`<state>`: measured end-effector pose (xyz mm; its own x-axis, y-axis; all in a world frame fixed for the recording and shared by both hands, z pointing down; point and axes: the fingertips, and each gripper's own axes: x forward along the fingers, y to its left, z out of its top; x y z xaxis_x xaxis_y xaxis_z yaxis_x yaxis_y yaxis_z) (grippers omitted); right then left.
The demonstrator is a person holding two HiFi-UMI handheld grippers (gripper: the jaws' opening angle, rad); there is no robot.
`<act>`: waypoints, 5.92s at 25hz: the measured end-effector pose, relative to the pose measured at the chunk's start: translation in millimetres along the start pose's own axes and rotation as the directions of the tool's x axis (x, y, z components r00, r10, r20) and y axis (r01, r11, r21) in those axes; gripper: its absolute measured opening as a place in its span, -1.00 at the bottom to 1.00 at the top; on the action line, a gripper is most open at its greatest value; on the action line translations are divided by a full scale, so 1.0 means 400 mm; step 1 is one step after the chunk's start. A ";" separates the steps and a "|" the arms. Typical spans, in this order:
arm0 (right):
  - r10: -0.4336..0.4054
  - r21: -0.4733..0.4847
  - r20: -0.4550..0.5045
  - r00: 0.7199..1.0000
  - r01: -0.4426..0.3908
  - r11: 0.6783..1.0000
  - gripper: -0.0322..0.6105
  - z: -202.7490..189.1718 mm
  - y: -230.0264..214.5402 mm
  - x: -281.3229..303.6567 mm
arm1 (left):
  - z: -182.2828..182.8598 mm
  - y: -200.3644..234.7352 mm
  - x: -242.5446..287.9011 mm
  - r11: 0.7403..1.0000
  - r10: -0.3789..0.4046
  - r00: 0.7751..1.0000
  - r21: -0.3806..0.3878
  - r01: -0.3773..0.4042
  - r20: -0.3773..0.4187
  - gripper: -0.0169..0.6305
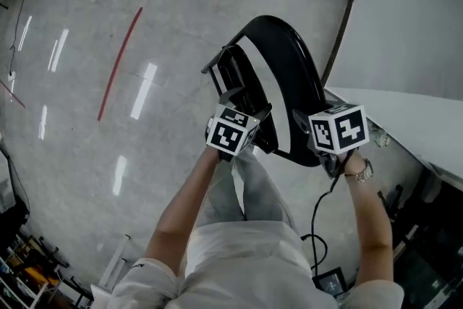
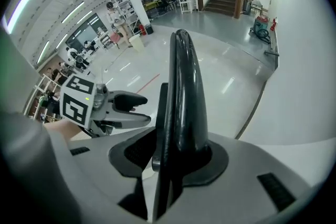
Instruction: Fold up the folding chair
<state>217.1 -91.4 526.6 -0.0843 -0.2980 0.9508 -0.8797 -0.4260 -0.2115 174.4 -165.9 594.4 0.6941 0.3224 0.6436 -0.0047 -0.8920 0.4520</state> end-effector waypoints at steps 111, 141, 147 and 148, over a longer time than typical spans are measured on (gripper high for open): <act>-0.084 -0.085 -0.008 0.996 0.083 0.993 -0.74 -0.786 -0.355 -0.409 | -0.029 -0.951 0.222 -0.256 0.449 0.538 0.475 0.842 -0.713 -0.78; -0.024 -0.305 -0.072 0.997 0.001 0.952 -0.74 -0.890 -0.662 -0.479 | 0.013 -1.148 0.435 -0.082 0.430 0.532 0.555 0.828 -0.729 -0.78; 0.008 -0.411 -0.099 0.995 -0.048 0.910 -0.74 -0.917 -0.742 -0.501 | 0.017 -1.204 0.483 0.030 0.414 0.533 0.596 0.802 -0.738 -0.78; 0.010 -0.426 -0.103 0.995 -0.053 0.903 -0.74 -0.921 -0.755 -0.504 | 0.018 -1.213 0.491 0.045 0.412 0.534 0.602 0.797 -0.738 -0.78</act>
<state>327.1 412.0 482.2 -0.1410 -0.2131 0.9668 -0.9894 -0.0044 -0.1453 318.1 327.9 497.2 -0.1623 0.0388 0.9860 0.9866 0.0259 0.1613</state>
